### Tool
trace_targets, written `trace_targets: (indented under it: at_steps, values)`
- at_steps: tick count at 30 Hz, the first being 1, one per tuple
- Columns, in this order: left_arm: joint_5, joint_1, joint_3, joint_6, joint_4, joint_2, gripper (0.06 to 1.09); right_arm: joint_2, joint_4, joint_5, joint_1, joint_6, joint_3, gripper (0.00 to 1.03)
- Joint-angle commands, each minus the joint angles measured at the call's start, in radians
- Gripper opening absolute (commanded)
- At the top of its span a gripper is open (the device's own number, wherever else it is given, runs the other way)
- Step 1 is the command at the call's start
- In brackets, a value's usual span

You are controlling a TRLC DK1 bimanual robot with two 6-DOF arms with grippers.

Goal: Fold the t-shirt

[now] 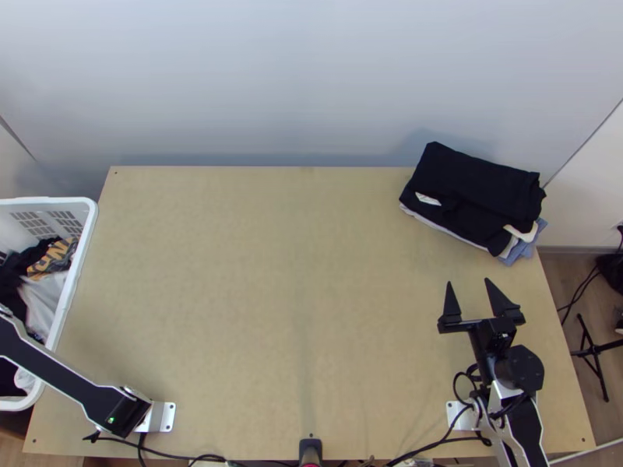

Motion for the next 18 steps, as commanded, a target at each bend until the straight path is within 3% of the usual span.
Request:
trace_targets:
  at_steps: [1,9,18]
  values:
    - [0.069,-0.026,0.03,-0.033,0.039,-0.331,0.09,0.0,0.0,0.0,0.0,0.0,0.0,0.99]
    - [0.121,-0.135,0.027,-0.117,0.099,-0.664,0.09,0.0,0.0,0.0,0.0,0.0,0.0,0.99]
    - [0.121,-0.427,-0.052,-0.168,-0.016,-0.944,0.09,0.0,0.0,0.0,0.0,0.0,0.0,0.99]
